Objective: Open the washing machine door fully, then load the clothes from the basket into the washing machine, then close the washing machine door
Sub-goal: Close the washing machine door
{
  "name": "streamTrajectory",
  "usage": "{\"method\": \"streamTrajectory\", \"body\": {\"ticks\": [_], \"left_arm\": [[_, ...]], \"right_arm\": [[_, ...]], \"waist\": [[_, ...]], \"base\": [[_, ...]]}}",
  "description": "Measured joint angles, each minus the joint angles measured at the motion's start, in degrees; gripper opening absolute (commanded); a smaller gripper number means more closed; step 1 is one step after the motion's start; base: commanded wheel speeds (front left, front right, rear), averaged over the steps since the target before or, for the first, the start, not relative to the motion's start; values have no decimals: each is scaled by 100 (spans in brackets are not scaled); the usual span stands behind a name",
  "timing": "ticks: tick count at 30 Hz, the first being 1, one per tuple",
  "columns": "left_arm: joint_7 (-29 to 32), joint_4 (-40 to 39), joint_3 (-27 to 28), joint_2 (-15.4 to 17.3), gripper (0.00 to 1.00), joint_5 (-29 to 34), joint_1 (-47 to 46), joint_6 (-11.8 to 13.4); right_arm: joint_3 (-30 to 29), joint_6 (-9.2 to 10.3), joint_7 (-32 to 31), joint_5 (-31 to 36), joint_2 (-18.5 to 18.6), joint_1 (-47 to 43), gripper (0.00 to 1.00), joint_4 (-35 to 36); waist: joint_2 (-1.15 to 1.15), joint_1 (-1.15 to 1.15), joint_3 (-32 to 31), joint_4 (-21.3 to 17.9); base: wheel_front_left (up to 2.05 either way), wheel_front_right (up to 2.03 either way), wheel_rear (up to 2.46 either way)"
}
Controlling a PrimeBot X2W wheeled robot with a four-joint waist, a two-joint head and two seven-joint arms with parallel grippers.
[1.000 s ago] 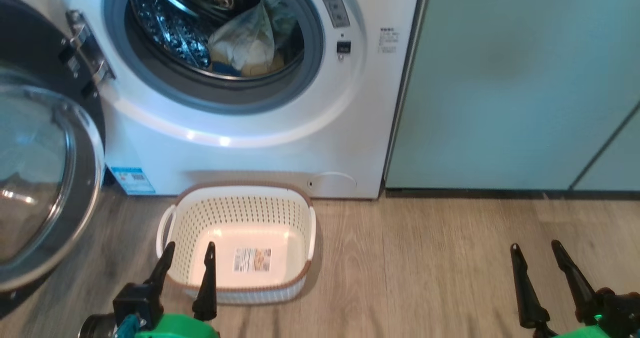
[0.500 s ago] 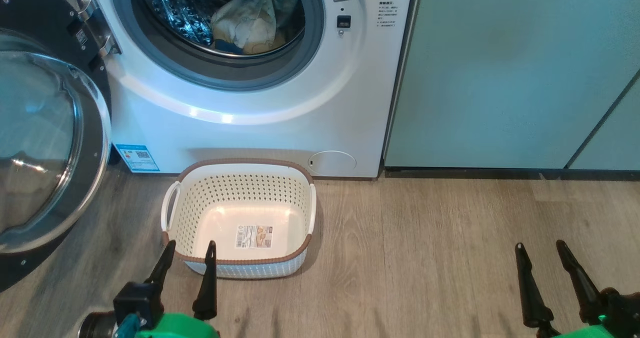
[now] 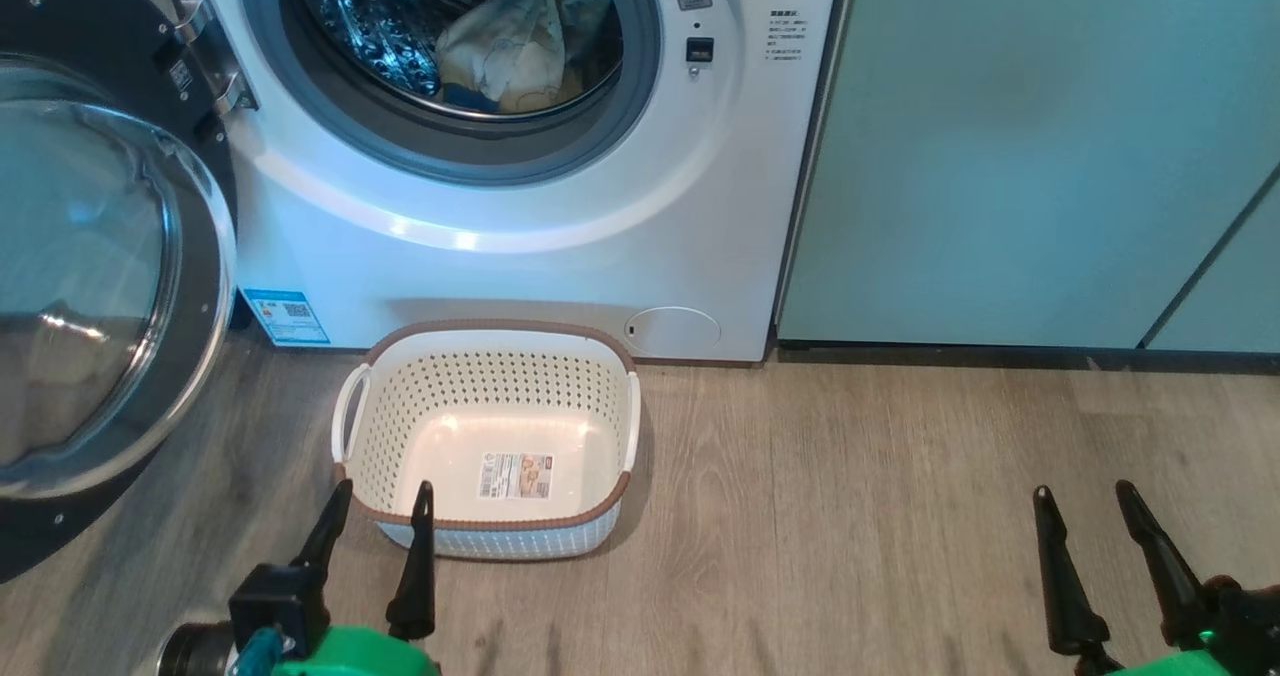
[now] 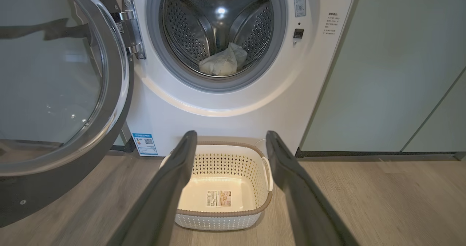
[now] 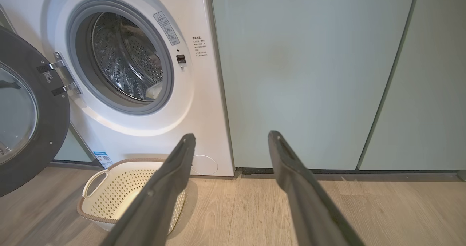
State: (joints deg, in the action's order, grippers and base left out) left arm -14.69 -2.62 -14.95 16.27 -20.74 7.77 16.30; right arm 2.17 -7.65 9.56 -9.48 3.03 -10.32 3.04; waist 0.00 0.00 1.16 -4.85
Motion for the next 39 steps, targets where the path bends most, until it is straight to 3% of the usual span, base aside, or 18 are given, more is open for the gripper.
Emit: {"method": "streamTrajectory", "body": {"ticks": [10, 23, 33, 39], "left_arm": [[0, -18, -10, 0, 100, 56, -130, 8], [0, -76, -70, -108, 100, 108, -171, -3], [0, -73, -32, -140, 100, 115, -171, -58], [0, -78, -3, -143, 100, 158, -150, -85]], "right_arm": [[-37, 0, 1, 0, -5, -4, 100, 10], [-96, 0, -59, 34, 3, -12, 100, 147], [-20, 0, -111, 33, 2, -19, 100, 170], [-3, 0, -127, 33, -1, -20, 100, 167]], "waist": [[0, 0, 53, 373], [0, 0, 106, 1742], [0, 0, 49, 2515], [0, 0, -11, 2751]], "base": [[0, 0, 0], [0, 0, 0], [0, 0, 0], [0, 0, 0]]}}
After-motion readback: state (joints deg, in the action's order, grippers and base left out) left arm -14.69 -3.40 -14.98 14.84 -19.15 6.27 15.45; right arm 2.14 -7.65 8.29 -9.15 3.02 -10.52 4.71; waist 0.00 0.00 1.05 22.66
